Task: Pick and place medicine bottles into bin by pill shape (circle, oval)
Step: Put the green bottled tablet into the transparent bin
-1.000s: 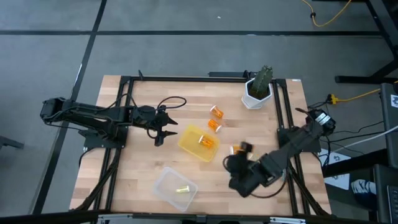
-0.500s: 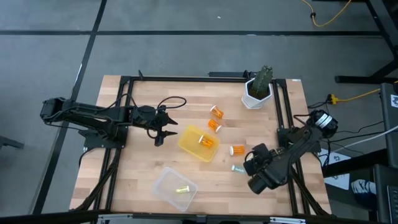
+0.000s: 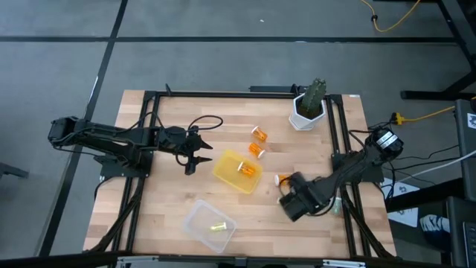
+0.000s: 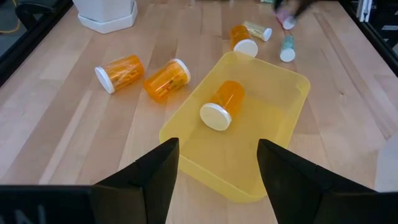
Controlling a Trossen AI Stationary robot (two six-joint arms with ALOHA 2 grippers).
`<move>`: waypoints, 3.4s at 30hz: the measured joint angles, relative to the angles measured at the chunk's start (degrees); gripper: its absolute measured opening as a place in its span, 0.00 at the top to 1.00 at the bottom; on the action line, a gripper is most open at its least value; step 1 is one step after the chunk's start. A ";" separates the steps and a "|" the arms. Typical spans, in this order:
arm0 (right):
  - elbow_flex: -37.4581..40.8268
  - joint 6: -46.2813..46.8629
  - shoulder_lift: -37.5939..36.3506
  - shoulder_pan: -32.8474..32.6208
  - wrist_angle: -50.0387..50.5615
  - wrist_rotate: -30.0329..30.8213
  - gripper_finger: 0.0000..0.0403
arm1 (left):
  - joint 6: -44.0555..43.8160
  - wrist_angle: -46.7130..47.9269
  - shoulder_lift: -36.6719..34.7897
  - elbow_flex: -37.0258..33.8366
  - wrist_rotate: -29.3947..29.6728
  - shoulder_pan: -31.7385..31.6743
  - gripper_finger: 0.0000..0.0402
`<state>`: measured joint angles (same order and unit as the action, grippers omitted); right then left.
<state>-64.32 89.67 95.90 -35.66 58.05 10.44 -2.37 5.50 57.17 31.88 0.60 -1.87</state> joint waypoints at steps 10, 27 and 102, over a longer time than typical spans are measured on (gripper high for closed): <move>6.54 -15.23 0.00 2.65 -12.85 -3.49 0.50 | 0.00 0.00 0.00 0.00 0.00 0.01 0.47; 10.41 -23.90 0.11 3.88 -20.37 -8.15 0.50 | 0.00 -0.02 0.00 0.00 0.00 0.02 0.47; -15.34 -97.46 21.94 13.16 -86.85 -14.04 0.78 | 2.82 0.00 -0.02 0.00 0.00 0.02 0.47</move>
<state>-79.66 -7.79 117.84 -22.50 -28.79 -3.60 0.45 5.50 57.14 31.88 0.60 -1.85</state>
